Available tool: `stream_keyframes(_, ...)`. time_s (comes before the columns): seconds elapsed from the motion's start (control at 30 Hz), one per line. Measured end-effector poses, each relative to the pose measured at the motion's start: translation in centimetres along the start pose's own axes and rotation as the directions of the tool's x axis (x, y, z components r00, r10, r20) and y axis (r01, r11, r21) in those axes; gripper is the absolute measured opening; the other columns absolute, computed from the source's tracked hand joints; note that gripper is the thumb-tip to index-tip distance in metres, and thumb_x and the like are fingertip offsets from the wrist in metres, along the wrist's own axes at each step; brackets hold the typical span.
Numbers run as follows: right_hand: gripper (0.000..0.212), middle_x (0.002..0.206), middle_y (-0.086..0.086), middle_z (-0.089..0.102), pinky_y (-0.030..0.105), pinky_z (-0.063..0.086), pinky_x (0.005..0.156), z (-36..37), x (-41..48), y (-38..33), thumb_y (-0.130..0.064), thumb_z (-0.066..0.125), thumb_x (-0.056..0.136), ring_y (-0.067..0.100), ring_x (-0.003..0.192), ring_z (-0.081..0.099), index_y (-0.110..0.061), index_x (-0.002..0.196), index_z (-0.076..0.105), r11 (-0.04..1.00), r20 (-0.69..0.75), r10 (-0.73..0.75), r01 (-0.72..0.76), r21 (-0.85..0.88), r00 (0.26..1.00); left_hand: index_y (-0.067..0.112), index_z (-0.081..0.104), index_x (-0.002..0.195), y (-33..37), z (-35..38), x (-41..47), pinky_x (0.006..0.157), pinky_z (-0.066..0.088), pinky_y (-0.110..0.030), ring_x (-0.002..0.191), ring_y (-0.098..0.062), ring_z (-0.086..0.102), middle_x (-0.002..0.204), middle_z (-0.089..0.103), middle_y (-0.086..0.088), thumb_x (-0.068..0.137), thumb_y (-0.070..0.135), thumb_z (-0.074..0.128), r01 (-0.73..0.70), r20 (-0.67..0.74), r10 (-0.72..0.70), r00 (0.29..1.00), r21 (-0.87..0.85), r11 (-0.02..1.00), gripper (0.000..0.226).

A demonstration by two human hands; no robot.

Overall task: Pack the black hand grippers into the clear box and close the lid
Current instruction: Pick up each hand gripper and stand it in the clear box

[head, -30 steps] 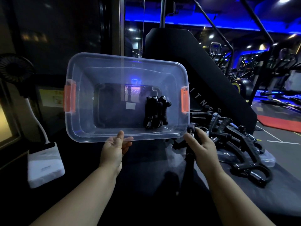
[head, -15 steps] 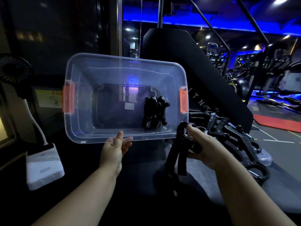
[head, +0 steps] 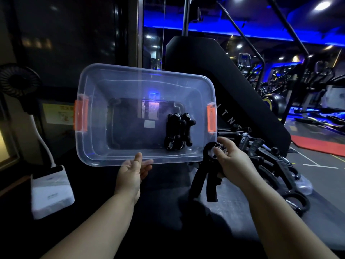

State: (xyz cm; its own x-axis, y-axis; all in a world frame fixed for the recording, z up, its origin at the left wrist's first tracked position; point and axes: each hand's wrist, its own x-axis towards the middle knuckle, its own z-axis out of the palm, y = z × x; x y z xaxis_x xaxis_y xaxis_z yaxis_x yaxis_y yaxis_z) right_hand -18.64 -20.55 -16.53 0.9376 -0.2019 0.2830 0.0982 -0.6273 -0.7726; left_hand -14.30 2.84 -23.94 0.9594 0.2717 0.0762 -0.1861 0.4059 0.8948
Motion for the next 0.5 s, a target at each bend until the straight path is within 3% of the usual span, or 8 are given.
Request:
stream_keyframes(0.1,0.03,0.083,0.001,0.067,0.041,0.056,0.062,0.4,-0.2,-0.6,-0.04,0.049,0.095,0.022,0.06,0.067,-0.047,0.124,0.043,0.995,-0.024,-0.047,0.045,-0.089,0.999,0.015,0.051,0.089,0.1,0.1,-0.1,0.06,0.048,-0.017,0.06,-0.004,0.064,0.078,0.07,-0.003,0.096,0.03,0.049,-0.001,0.001,0.001,1.0,-0.005,1.0,0.017)
stream_keyframes(0.23,0.042,0.094,0.002,0.065,0.034,0.047,0.072,1.0,-0.6,-1.0,-0.042,0.048,0.096,0.025,0.083,0.062,-0.047,0.136,0.038,0.954,-0.023,-0.114,0.103,-0.283,0.993,0.014,0.052,0.09,0.0,0.0,0.1,0.061,0.047,-0.018,0.062,-0.005,0.063,0.078,0.07,-0.003,0.096,0.031,0.049,0.005,0.004,-0.005,1.0,0.001,1.0,0.018)
stream_keyframes(0.33,0.067,0.102,-0.001,0.057,0.032,0.048,0.079,1.1,-1.0,-1.2,-0.036,0.061,0.088,0.024,0.096,0.06,-0.048,0.144,0.026,0.918,0.022,-0.143,0.141,-0.371,0.989,0.015,0.052,0.089,-0.1,0.0,0.1,0.064,0.047,-0.02,0.064,-0.007,0.063,0.073,0.072,0.001,0.096,0.032,0.05,0.002,0.005,-0.002,1.0,-0.003,1.0,0.019)
stream_keyframes(0.43,0.093,0.1,-0.006,0.055,0.032,0.052,0.075,0.7,-1.0,-1.0,-0.029,0.073,0.078,0.019,0.085,0.061,-0.052,0.145,0.014,0.895,0.099,-0.119,0.15,-0.421,0.988,0.016,0.051,0.087,-0.1,0.0,0.1,0.065,0.046,-0.022,0.066,-0.009,0.063,0.07,0.072,0.002,0.096,0.032,0.05,-0.006,0.001,0.006,1.0,-0.013,1.0,0.018)
stream_keyframes(0.5,0.098,0.106,-0.005,0.058,0.032,0.051,0.072,0.4,-0.7,-0.9,-0.028,0.075,0.077,0.016,0.079,0.061,-0.053,0.145,0.009,0.881,0.13,-0.103,0.151,-0.448,0.986,0.016,0.052,0.087,-0.1,0.0,0.1,0.066,0.046,-0.022,0.067,-0.01,0.063,0.073,0.072,0.001,0.096,0.032,0.049,-0.007,0.003,0.007,1.0,-0.015,1.0,0.019)
